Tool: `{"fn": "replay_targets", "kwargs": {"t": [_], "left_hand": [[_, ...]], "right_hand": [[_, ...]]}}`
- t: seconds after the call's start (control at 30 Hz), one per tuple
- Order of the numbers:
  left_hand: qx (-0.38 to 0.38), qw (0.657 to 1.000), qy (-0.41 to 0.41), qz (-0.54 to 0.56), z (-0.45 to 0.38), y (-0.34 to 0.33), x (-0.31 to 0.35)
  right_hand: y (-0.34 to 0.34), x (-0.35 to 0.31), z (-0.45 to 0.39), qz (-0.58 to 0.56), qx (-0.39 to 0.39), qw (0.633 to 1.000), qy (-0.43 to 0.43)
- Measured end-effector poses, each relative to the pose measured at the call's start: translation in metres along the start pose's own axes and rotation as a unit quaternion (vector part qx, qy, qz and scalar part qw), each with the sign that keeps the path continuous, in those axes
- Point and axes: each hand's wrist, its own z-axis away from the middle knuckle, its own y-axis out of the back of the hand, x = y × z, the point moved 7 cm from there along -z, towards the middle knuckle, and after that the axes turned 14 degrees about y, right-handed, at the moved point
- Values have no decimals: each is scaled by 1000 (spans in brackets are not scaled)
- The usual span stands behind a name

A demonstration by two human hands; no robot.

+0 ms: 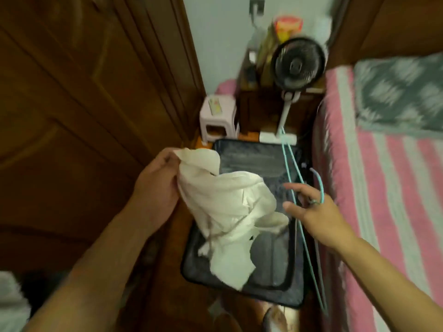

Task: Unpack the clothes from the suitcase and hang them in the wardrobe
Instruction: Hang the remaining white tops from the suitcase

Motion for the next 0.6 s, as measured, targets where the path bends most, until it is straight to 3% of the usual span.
{"fn": "replay_targets", "kwargs": {"t": [0.07,0.13,0.2,0.3,0.43,0.5,0.53,0.6], "left_hand": [[-28,997,-69,38,38,16,77],[-64,975,-122,175,76,28,139],[-107,955,-117,250,108,35,188],[-136,963,-154,176,147,46,239],[-153,959,-177,160,174,64,262],[-46,975,-181,121,173,90,261],[54,979,-181,70,168,113,256],[248,957,-148,-28,156,162,238]], "right_hand": [[30,-54,-12,-18,-2,999,29],[47,-99,-18,-22,-26,998,60],[56,-150,-26,0,-52,992,119],[51,-221,-38,-28,-112,974,193],[13,-258,-45,-37,-189,963,188],[18,-269,-55,-19,-160,966,203],[33,-276,-61,-12,-131,969,208],[74,-293,-73,16,-76,973,217]]}}
